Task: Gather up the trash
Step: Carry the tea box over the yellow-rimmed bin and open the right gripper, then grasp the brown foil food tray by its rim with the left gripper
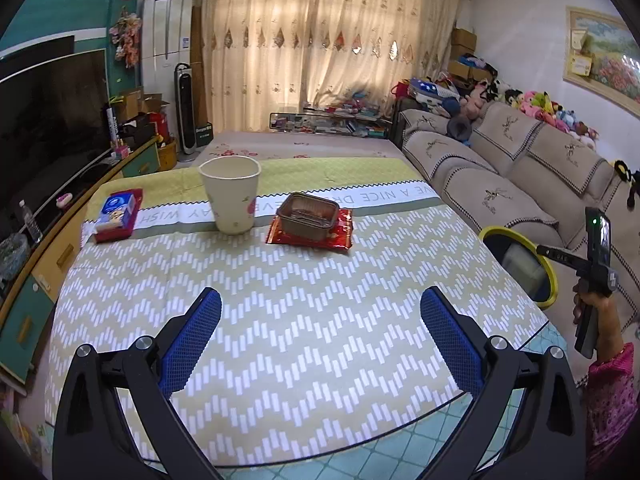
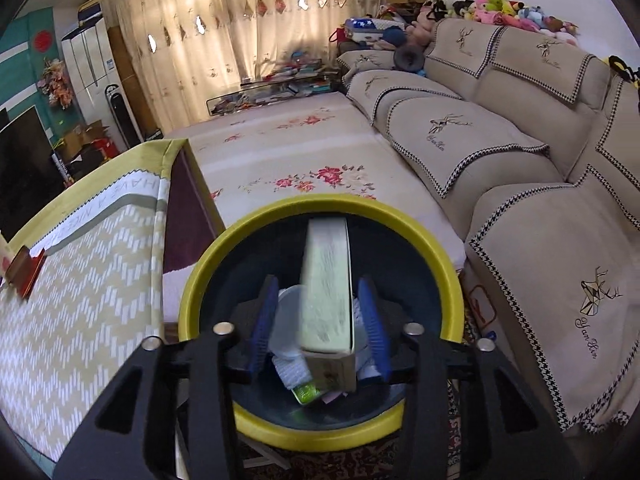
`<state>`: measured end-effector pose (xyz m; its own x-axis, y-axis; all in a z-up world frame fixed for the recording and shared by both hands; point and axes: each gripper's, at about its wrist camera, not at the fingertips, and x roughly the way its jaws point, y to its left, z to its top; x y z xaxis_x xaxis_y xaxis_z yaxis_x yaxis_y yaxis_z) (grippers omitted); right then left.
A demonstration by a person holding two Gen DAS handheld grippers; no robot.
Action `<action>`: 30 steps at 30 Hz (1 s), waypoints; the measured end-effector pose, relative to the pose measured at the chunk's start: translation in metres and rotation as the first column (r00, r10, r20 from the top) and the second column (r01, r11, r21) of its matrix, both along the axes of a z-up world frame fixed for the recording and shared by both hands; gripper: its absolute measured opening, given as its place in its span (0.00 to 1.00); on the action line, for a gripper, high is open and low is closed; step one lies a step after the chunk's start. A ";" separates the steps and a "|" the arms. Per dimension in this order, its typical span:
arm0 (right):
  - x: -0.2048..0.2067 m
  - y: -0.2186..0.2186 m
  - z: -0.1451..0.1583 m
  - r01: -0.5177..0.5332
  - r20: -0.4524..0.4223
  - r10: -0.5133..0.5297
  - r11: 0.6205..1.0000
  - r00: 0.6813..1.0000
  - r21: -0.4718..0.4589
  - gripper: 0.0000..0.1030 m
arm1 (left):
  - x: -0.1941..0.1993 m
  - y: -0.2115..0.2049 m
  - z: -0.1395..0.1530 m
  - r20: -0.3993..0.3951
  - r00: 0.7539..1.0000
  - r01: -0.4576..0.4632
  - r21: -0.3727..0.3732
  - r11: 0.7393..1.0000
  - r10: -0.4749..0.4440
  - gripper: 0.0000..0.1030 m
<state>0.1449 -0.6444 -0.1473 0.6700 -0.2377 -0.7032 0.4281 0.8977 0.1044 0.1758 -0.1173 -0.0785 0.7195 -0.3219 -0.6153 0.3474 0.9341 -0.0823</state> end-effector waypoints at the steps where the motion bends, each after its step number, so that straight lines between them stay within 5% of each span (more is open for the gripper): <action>1: 0.000 0.002 0.002 -0.003 0.002 0.003 1.000 1.000 -0.006 0.40 | 0.003 -0.003 -0.001 -0.002 1.000 0.007 0.005 1.000 -0.007 0.95; 12: 0.007 0.017 0.004 -0.041 -0.002 0.041 0.999 0.999 -0.007 0.43 | 0.056 -0.043 -0.009 -0.026 0.994 0.111 0.084 0.990 -0.109 0.94; 22: 0.013 0.021 -0.003 -0.055 -0.018 0.055 0.998 0.998 0.007 0.43 | 0.150 -0.083 -0.035 -0.143 0.977 0.175 0.134 0.975 -0.156 0.60; 30: 0.015 0.017 -0.012 -0.049 -0.037 0.050 0.999 0.998 0.020 0.44 | 0.184 -0.099 -0.060 -0.202 0.968 0.185 0.186 0.965 -0.146 0.40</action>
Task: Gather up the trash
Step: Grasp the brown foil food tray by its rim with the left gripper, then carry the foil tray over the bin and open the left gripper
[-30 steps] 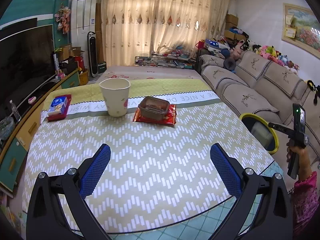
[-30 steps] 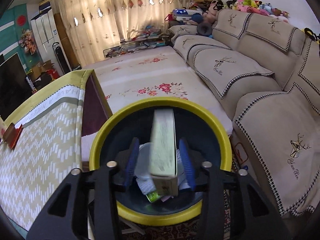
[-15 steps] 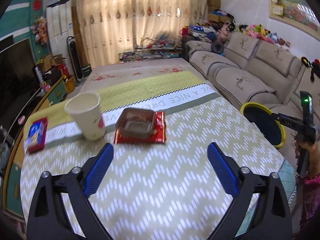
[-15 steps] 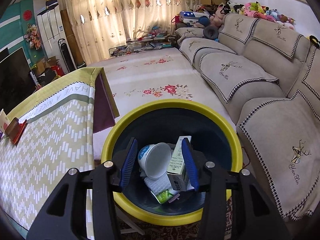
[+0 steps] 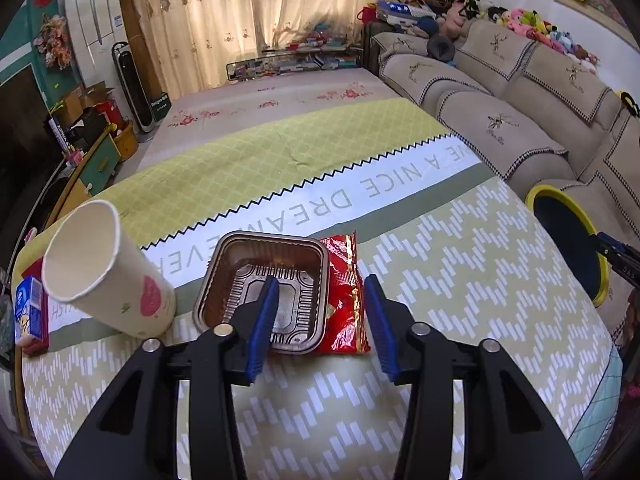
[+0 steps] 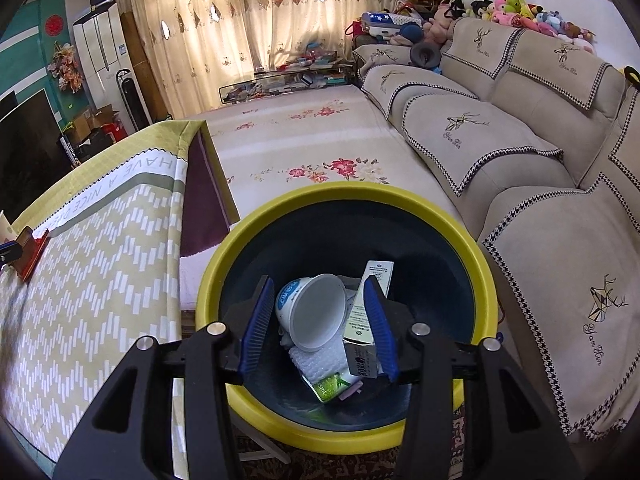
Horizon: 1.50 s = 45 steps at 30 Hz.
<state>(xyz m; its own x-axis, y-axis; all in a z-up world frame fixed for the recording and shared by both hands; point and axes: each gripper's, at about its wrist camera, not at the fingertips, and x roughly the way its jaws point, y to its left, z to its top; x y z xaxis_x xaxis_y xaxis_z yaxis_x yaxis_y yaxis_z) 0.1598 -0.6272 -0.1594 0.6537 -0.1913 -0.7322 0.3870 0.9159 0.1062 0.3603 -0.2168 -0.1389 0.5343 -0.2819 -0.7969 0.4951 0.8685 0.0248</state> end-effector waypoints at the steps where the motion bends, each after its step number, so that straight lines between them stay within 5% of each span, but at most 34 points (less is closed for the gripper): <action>1: 0.001 0.000 -0.001 0.001 -0.001 -0.001 1.000 1.000 0.002 0.44 | 0.002 -0.001 -0.002 -0.002 1.000 0.002 0.007 1.000 -0.002 0.38; 6: 0.002 0.002 -0.004 -0.008 -0.003 0.008 1.000 1.000 0.012 0.44 | 0.013 -0.006 -0.012 -0.032 0.999 -0.004 0.033 0.999 0.005 0.28; 11: 0.003 0.006 -0.005 -0.020 -0.003 0.020 1.000 1.000 0.018 0.44 | 0.019 -0.005 -0.017 -0.047 0.999 -0.016 0.031 0.999 0.017 0.07; 20: -0.008 0.008 0.001 -0.020 0.018 0.020 0.999 1.000 0.025 0.44 | 0.000 -0.006 0.008 0.026 1.000 -0.004 0.024 1.000 0.003 0.05; 29: -0.036 0.010 0.019 0.003 0.062 -0.002 1.000 0.998 -0.014 0.44 | -0.059 -0.033 0.058 0.110 0.985 0.132 -0.016 0.991 -0.129 0.05; 36: -0.071 0.000 0.036 0.052 0.110 -0.048 0.998 0.993 -0.033 0.48 | -0.107 -0.104 0.085 0.135 0.946 0.304 -0.040 0.952 -0.296 0.05; 45: -0.119 -0.026 0.043 0.137 0.133 -0.127 0.988 0.983 -0.069 0.49 | -0.137 -0.235 0.078 0.080 0.877 0.479 -0.055 0.876 -0.475 0.05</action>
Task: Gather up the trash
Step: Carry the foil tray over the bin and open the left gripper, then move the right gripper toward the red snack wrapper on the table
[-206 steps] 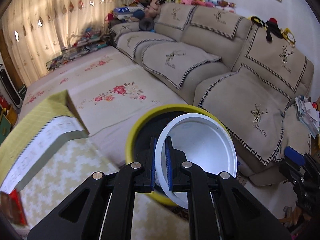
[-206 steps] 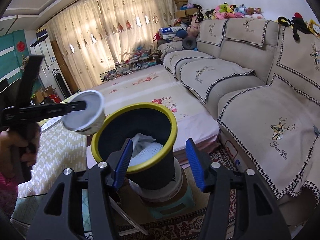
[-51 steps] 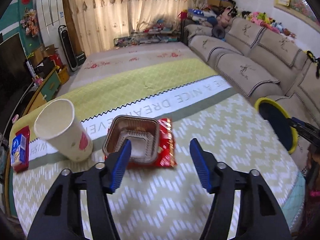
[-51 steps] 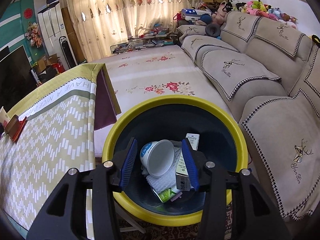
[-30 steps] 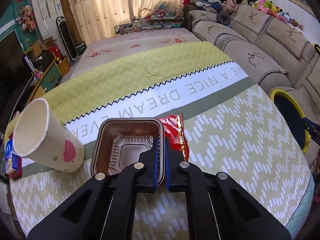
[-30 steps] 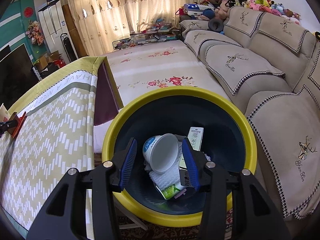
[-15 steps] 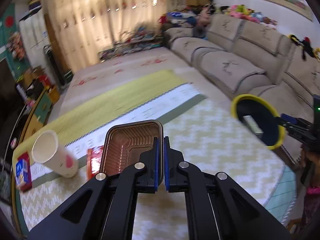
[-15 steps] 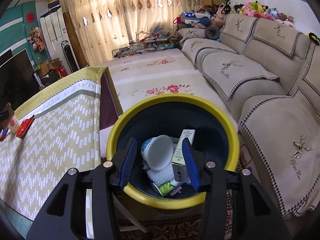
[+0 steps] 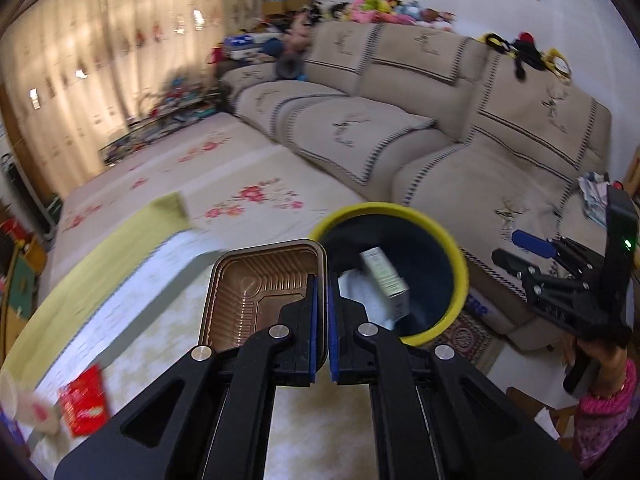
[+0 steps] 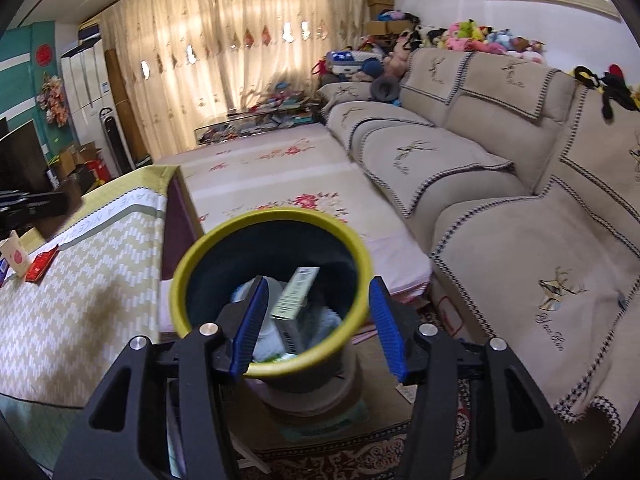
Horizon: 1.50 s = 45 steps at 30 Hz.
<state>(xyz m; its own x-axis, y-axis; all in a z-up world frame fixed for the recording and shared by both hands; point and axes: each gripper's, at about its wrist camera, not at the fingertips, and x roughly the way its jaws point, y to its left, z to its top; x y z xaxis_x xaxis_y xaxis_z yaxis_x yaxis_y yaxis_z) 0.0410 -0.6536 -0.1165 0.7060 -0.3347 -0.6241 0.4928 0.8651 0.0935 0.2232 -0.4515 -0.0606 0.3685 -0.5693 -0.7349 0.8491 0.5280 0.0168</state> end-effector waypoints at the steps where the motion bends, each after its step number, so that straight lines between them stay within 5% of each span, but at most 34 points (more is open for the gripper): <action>1: -0.004 -0.004 0.000 0.007 0.004 -0.007 1.000 1.000 0.005 0.50 | -0.002 -0.013 -0.003 -0.009 1.000 0.014 0.004 1.000 -0.014 0.05; 14: -0.024 -0.034 -0.024 0.047 -0.007 -0.046 0.996 0.999 0.073 0.51 | 0.002 -0.145 -0.062 -0.102 0.991 0.093 0.088 0.992 -0.084 0.07; 15: -0.024 -0.035 -0.024 0.047 -0.009 -0.047 0.996 0.999 0.073 0.51 | 0.003 -0.148 -0.063 -0.094 0.993 0.084 0.090 0.992 -0.075 0.10; 17: -0.024 -0.036 -0.024 0.048 -0.008 -0.047 0.996 0.999 0.074 0.51 | 0.007 -0.148 -0.066 -0.086 0.994 0.071 0.090 0.993 -0.063 0.42; 21: -0.024 -0.034 -0.024 0.042 -0.007 -0.042 0.996 0.999 0.077 0.52 | 0.008 -0.134 -0.057 -0.041 0.998 0.040 0.068 0.997 -0.038 0.48; 26: -0.019 -0.024 -0.020 0.015 -0.006 -0.014 0.997 1.000 0.071 0.52 | -0.002 -0.081 -0.020 0.046 0.999 0.007 -0.018 1.000 -0.006 0.78; 35: 0.004 0.016 0.002 -0.078 0.001 0.078 0.997 0.997 0.029 0.58 | -0.020 0.077 0.037 0.105 0.976 -0.165 -0.212 0.963 0.190 0.95; 41: 0.030 0.063 0.020 -0.179 0.003 0.179 0.984 0.984 -0.005 0.61 | -0.039 0.193 0.054 0.160 0.904 -0.346 -0.276 0.897 0.398 0.95; 45: 0.052 0.100 0.029 -0.265 -0.006 0.265 0.964 0.964 -0.017 0.65 | -0.048 0.269 0.055 0.144 0.834 -0.475 -0.306 0.825 0.533 0.95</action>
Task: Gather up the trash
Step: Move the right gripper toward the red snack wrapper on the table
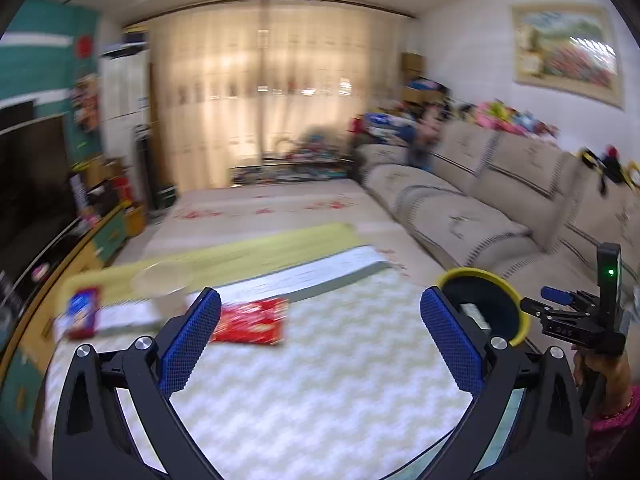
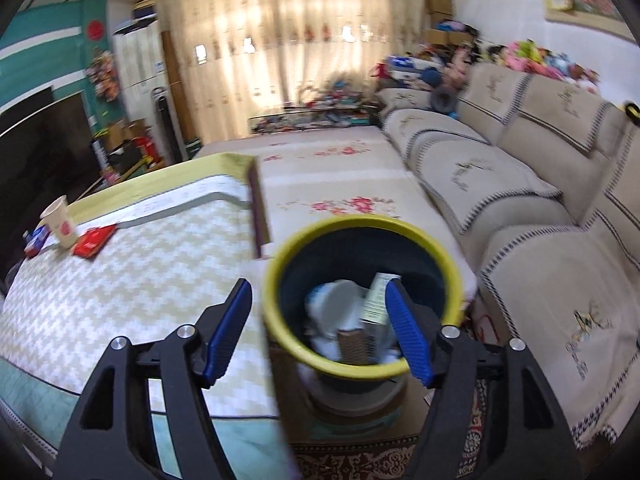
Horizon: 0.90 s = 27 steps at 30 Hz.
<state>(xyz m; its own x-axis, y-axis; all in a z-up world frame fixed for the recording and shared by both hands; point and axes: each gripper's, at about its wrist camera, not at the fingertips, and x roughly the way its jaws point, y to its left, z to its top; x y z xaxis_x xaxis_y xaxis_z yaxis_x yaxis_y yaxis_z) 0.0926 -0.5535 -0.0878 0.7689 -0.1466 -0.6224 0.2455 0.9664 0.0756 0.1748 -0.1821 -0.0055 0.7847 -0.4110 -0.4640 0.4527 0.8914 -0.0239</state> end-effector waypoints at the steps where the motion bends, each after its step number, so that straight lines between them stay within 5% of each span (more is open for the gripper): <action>1: 0.006 0.010 0.002 -0.025 -0.002 0.025 1.000 1.000 -0.004 0.66 | -0.002 0.020 -0.001 0.000 0.999 -0.037 -0.012 0.999 0.037 0.95; 5: 0.038 0.061 0.008 -0.161 -0.017 0.161 0.987 0.987 -0.001 0.69 | -0.011 0.085 -0.010 -0.002 0.987 -0.163 -0.021 0.986 0.163 0.95; 11: 0.100 0.153 0.005 -0.395 -0.069 0.395 0.918 0.916 0.019 0.69 | -0.023 0.163 -0.030 -0.055 0.954 -0.298 -0.051 0.953 0.295 0.95; 18: 0.166 0.230 -0.017 -0.527 -0.149 0.526 0.849 0.837 0.039 0.70 | -0.026 0.200 -0.047 -0.090 0.931 -0.361 -0.069 0.930 0.355 0.95; 27: 0.216 0.252 -0.033 -0.461 -0.209 0.459 0.886 0.864 0.042 0.70 | -0.016 0.217 -0.062 -0.116 0.919 -0.386 -0.080 0.919 0.376 0.95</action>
<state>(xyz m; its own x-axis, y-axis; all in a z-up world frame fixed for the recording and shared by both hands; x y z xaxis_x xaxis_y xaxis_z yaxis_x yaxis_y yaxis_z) 0.3090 -0.3014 -0.1212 0.6044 0.1855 -0.7748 -0.2182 0.9739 0.0629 0.1589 0.0347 -0.0674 0.8444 -0.1373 -0.5179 0.0700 0.9866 -0.1475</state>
